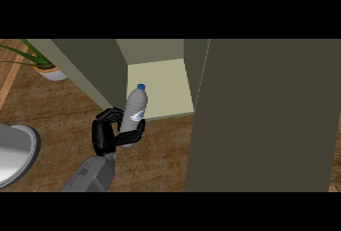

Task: Pick up the bottled water, place it into the cabinet and close the cabinet

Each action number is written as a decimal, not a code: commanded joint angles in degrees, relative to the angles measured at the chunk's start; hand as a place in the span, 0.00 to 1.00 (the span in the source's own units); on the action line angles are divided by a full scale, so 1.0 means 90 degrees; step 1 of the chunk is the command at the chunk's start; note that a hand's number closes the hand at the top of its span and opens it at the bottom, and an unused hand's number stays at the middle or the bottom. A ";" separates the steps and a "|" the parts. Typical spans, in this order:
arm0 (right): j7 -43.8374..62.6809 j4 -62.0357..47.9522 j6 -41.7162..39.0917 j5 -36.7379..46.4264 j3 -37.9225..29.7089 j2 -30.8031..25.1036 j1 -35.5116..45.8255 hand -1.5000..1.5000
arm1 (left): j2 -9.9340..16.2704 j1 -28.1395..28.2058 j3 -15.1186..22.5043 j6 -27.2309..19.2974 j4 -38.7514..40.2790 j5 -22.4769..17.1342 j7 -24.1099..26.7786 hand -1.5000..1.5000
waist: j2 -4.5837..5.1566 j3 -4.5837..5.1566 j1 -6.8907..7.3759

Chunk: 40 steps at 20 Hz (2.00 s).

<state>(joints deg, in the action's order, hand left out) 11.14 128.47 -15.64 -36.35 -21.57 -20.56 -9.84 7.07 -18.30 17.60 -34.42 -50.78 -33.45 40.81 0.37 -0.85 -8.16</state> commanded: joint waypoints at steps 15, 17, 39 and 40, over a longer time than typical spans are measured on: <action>-0.0093 -0.0320 -0.0231 -0.0182 -0.0010 -0.0088 0.0238 0.00 | -0.0238 -0.1594 -0.0023 0.0040 0.0528 -0.0319 -0.0636 0.00 | 0.0237 0.0111 -0.0429; -0.0072 -0.0338 -0.0260 -0.0333 -0.0135 -0.0201 0.0317 0.00 | -0.0239 -0.1576 -0.0083 -0.0158 0.0359 -0.0355 -0.0607 0.00 | 0.0222 0.0109 -0.0545; -0.0044 -0.0494 -0.0389 -0.0393 0.0013 -0.0269 0.0558 0.00 | 0.0274 -0.1678 0.0803 -0.0269 -0.0046 0.0079 -0.0541 0.00 | 0.0196 0.0103 -0.0637; -0.0036 -0.0566 -0.0473 -0.0392 0.0021 -0.0306 0.0522 0.00 | 0.0385 -0.1723 0.0772 -0.0118 -0.0115 0.0014 -0.0616 0.00 | 0.0187 0.0100 -0.0581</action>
<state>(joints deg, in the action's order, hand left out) 10.89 123.86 -19.43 -40.09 -21.75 -23.20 -5.39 12.65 -16.74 24.40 -37.87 -54.06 -33.87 41.06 1.23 -0.76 -11.89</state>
